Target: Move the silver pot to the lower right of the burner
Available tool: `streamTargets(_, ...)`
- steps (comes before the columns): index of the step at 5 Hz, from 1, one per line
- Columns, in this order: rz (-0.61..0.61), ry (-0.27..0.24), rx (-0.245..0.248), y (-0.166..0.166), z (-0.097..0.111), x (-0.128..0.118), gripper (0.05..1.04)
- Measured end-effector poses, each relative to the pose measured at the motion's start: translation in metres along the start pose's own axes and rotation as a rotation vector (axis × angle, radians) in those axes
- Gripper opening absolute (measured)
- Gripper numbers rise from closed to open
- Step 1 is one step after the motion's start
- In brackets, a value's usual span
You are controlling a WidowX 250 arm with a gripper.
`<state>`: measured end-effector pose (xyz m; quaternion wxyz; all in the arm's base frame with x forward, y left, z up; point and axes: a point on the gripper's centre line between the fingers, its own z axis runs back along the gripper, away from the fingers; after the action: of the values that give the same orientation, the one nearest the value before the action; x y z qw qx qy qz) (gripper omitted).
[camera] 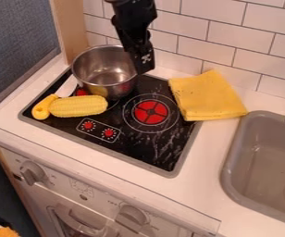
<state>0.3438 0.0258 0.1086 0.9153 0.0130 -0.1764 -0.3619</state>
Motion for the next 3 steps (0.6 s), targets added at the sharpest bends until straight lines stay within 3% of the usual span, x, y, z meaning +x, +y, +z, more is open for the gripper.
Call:
streamTargets(1,0.009,0.033,0.037,0.0,-0.009,-0.015,1.001)
streamTargets(3,0.071,0.05,0.095,0.018,-0.021,-0.029,1.001)
